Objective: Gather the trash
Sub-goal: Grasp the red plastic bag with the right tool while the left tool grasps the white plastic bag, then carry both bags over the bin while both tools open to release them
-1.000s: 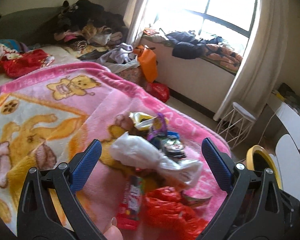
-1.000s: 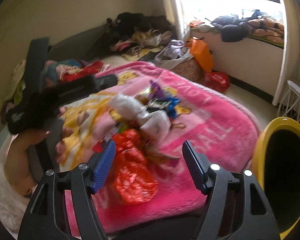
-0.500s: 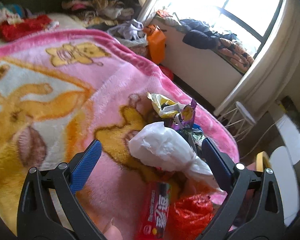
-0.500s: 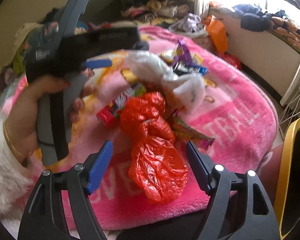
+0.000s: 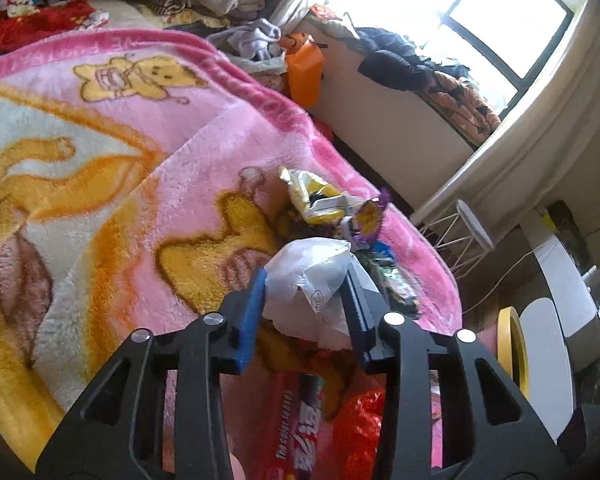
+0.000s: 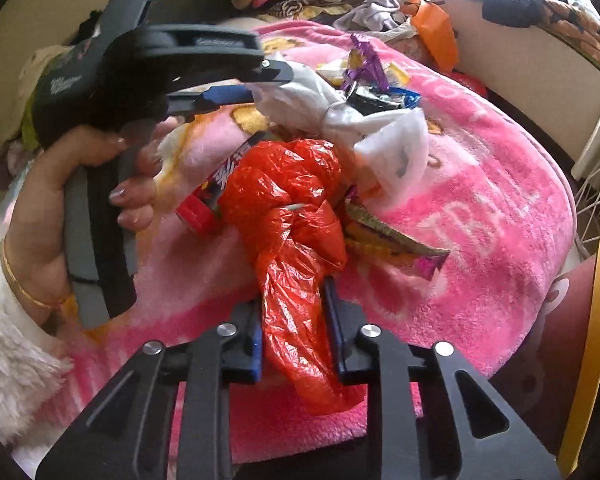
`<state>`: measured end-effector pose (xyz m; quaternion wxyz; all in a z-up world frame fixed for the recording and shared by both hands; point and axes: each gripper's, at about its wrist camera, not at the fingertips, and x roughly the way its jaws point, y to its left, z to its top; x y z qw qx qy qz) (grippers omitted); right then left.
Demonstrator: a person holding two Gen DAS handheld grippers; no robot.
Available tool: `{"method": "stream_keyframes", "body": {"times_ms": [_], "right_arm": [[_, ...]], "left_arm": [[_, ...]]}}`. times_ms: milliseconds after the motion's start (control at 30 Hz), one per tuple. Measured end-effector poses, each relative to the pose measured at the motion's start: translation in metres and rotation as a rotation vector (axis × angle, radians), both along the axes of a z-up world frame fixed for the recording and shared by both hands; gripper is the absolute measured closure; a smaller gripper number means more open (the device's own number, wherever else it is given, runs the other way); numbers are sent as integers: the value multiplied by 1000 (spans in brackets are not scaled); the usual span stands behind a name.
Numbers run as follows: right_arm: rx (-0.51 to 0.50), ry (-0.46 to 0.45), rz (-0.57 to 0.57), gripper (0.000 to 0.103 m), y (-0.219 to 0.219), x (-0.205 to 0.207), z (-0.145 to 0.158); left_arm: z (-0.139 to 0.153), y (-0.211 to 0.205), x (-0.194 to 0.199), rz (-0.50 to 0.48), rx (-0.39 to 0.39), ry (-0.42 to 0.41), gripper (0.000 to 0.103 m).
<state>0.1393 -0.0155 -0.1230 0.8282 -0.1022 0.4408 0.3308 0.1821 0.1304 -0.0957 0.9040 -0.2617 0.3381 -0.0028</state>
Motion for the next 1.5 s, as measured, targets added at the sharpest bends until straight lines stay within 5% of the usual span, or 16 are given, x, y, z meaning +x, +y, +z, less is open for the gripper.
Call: {"method": "stream_keyframes", "body": {"times_ms": [133, 767, 1500], "right_arm": [[65, -35, -6, 82, -12, -5, 12], [281, -243, 10, 85, -49, -34, 78], [370, -390, -195, 86, -134, -24, 123]], "left_arm": [[17, -9, -13, 1, 42, -54, 82], [103, -15, -51, 88, 158, -244, 85], [134, -63, -48, 15, 179, -306, 85]]}}
